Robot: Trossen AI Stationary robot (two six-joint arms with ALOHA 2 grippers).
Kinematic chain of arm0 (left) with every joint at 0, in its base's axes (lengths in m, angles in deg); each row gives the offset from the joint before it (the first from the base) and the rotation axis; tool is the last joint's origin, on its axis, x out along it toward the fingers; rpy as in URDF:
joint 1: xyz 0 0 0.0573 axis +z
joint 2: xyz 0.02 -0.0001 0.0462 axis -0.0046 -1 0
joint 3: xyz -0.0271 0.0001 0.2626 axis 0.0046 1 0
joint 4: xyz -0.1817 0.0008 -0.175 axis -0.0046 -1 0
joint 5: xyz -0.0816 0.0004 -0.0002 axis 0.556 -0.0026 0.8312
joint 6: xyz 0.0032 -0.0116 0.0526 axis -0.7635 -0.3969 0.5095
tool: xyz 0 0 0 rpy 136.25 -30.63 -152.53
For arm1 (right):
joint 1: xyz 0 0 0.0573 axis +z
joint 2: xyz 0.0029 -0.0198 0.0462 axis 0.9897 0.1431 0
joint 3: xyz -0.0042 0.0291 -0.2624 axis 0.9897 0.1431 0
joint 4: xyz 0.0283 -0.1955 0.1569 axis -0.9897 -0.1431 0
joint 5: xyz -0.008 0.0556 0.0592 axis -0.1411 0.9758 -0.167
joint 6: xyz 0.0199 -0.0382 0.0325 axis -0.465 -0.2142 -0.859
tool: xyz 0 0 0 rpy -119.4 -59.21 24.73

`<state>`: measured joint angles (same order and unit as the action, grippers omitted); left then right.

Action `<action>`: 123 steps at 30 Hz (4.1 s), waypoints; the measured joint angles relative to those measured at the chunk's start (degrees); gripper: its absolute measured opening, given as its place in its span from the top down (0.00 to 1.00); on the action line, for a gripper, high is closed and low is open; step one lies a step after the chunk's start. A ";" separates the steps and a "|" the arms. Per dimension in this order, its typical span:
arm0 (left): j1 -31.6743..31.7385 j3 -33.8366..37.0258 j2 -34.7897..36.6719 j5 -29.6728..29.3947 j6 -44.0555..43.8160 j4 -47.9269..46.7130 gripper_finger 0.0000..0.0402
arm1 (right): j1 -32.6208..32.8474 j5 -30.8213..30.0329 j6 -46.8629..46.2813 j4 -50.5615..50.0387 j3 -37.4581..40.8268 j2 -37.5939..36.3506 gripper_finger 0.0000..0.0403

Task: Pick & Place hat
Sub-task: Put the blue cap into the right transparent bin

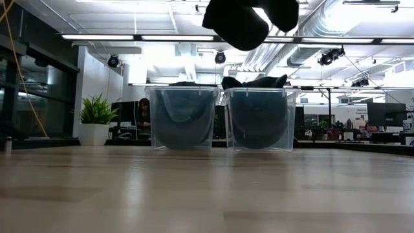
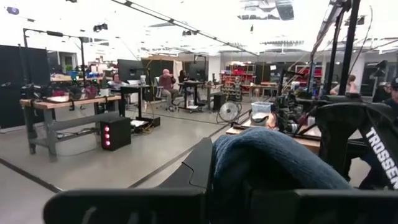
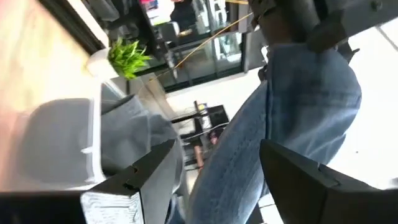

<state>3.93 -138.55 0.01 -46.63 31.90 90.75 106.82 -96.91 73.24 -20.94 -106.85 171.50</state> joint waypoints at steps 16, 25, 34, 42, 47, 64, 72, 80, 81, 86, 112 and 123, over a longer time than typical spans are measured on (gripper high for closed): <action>0.00 -0.04 -1.36 0.46 -0.72 0.11 0.97 | -4.43 9.54 10.96 17.63 0.00 4.03 0.44; 0.02 -0.04 -1.36 1.91 -0.79 -0.40 0.97 | -9.04 12.97 11.28 17.50 0.00 4.03 0.44; 0.02 -0.04 -1.36 1.93 -0.75 -5.37 0.97 | -9.54 10.01 16.53 24.90 0.00 4.01 0.44; 0.01 -0.04 -1.40 2.57 -0.83 -9.00 0.97 | -9.54 2.76 15.78 26.23 0.00 3.97 0.44; 0.00 -0.04 -1.42 3.94 -1.89 -10.37 0.97 | -9.55 -1.66 13.81 29.03 0.00 3.19 0.44; 0.07 -0.04 -1.42 6.15 -1.94 -10.77 0.97 | -9.28 -6.60 1.91 28.06 0.00 -2.06 0.44; 0.09 -0.04 -1.42 4.22 -0.54 -11.10 0.97 | -7.02 -7.15 -0.62 27.80 0.00 -2.06 0.44; 0.11 -0.02 -1.42 4.00 0.12 -12.42 0.97 | -2.37 -8.91 -4.50 27.51 0.00 -2.06 0.44; 0.11 -0.02 -1.42 4.00 0.14 -12.46 0.97 | -1.74 -9.04 -5.17 27.51 0.00 -2.06 0.44; 0.11 -0.02 -1.42 3.09 0.27 -13.65 0.97 | 1.54 -11.01 -8.76 25.57 0.00 -2.06 0.44; 0.11 -0.02 -1.42 8.31 4.56 -15.84 0.97 | 4.40 -7.06 -26.14 20.84 0.00 -2.09 0.44; 0.11 -0.02 -1.42 7.53 4.12 -14.45 0.97 | 7.20 3.64 -43.45 -14.06 -0.02 -2.05 0.44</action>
<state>4.03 -138.57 -1.41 -39.10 36.02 76.30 114.02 -93.26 29.79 -35.00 -106.87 169.45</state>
